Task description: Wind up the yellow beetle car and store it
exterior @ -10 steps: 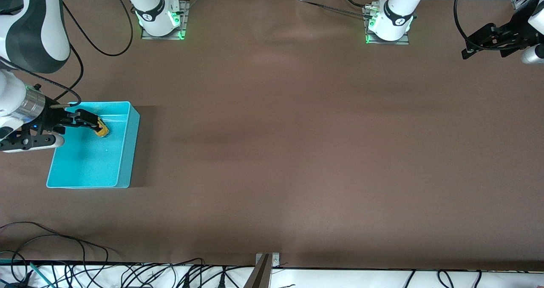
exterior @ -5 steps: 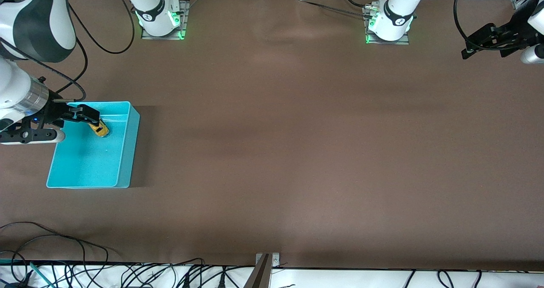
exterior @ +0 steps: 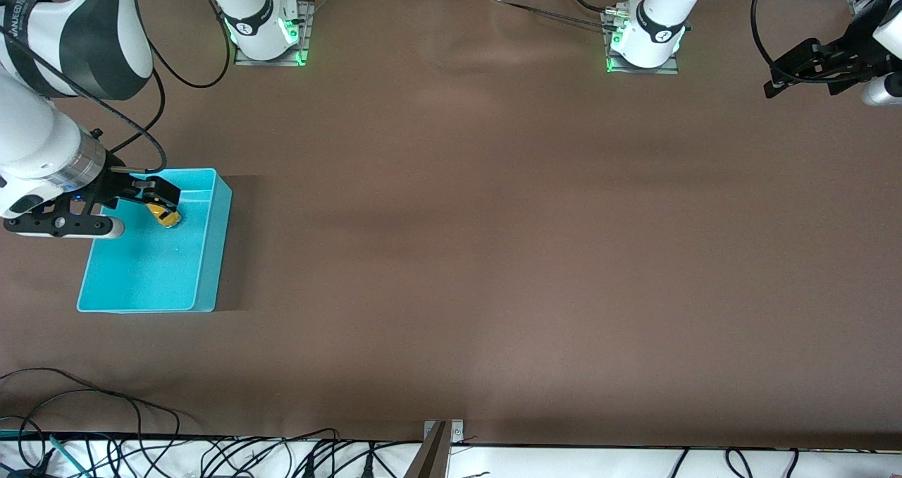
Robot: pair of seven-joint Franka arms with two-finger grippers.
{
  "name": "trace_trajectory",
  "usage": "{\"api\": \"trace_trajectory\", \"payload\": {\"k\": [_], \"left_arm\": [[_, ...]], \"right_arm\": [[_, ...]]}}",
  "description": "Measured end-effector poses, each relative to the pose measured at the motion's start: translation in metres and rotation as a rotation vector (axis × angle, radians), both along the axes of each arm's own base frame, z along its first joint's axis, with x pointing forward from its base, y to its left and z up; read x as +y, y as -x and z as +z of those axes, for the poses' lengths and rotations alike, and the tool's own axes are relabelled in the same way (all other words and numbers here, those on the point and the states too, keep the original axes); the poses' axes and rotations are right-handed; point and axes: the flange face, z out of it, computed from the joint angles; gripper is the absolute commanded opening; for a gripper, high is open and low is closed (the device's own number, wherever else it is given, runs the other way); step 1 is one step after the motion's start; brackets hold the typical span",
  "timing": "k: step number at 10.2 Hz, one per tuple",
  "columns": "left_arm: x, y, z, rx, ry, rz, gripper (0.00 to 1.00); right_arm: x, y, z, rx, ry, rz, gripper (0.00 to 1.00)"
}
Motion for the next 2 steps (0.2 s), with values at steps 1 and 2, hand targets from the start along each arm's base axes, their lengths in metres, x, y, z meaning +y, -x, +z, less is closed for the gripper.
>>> {"api": "trace_trajectory", "payload": {"k": [1, 2], "left_arm": [[0.0000, 0.0000, 0.0000, 0.000, 0.000, 0.000, 1.00], [0.0000, 0.0000, 0.0000, 0.000, 0.000, 0.000, 1.00]], "right_arm": [[0.0000, 0.0000, 0.0000, 0.000, 0.000, -0.001, 1.00], [0.0000, 0.0000, 0.0000, 0.000, 0.000, -0.001, 1.00]]}}
